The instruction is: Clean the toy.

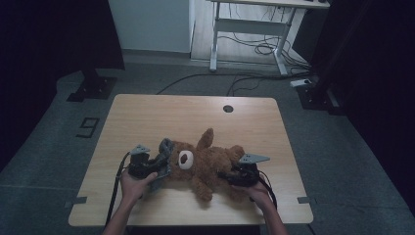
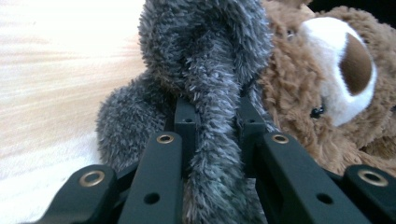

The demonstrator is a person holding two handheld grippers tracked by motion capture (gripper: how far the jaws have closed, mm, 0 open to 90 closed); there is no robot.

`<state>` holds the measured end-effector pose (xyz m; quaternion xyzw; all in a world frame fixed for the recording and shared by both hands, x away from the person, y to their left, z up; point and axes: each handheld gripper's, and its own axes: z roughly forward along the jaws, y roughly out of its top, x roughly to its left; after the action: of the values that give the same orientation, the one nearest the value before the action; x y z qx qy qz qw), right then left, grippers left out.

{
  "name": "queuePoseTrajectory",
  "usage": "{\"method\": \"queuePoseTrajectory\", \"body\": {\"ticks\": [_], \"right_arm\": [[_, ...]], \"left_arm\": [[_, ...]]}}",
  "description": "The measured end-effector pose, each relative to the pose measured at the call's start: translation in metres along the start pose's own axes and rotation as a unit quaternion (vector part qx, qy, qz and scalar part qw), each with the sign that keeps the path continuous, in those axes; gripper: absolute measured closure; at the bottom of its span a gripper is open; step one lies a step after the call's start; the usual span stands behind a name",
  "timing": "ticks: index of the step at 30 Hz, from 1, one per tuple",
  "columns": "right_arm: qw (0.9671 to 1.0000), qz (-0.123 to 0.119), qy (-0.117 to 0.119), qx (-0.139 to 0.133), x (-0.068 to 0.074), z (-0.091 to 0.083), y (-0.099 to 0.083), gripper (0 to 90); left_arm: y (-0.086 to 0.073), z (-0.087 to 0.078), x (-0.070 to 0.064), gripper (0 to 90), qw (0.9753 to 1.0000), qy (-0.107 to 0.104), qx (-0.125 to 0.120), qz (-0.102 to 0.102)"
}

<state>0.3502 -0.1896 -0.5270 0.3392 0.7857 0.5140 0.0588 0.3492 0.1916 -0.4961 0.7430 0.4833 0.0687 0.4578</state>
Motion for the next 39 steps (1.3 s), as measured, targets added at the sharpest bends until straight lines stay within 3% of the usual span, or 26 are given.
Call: {"method": "queuePoseTrajectory", "body": {"ticks": [9, 16, 25, 32, 39], "right_arm": [[0.9975, -0.034, -0.06, -0.014, -0.017, 0.011, 0.021, 52.1], [0.9977, -0.001, -0.063, -0.025, -0.038, 0.018, 0.026, 45.9], [0.9961, 0.012, -0.082, -0.03, -0.038, 0.014, 0.025, 35.7], [0.9932, 0.019, -0.096, -0.064, -0.032, 0.001, 0.025, 30.0], [0.9906, 0.024, -0.108, -0.08, -0.032, -0.015, 0.02, 28.3]], "left_arm": [[0.02, 0.016, 0.004, 75.7, 1.0, 0.003, -0.002, -0.002], [0.028, 0.023, 0.011, 75.4, 0.9999, 0.01, 0.001, -0.007], [0.025, 0.016, 0.011, 73.8, 0.9997, 0.022, -0.006, 0.0], [0.022, 0.001, 0.008, 73.8, 0.9986, 0.043, -0.014, 0.026], [0.015, -0.015, 0.012, 73.2, 0.9981, 0.053, -0.022, 0.022]]}}
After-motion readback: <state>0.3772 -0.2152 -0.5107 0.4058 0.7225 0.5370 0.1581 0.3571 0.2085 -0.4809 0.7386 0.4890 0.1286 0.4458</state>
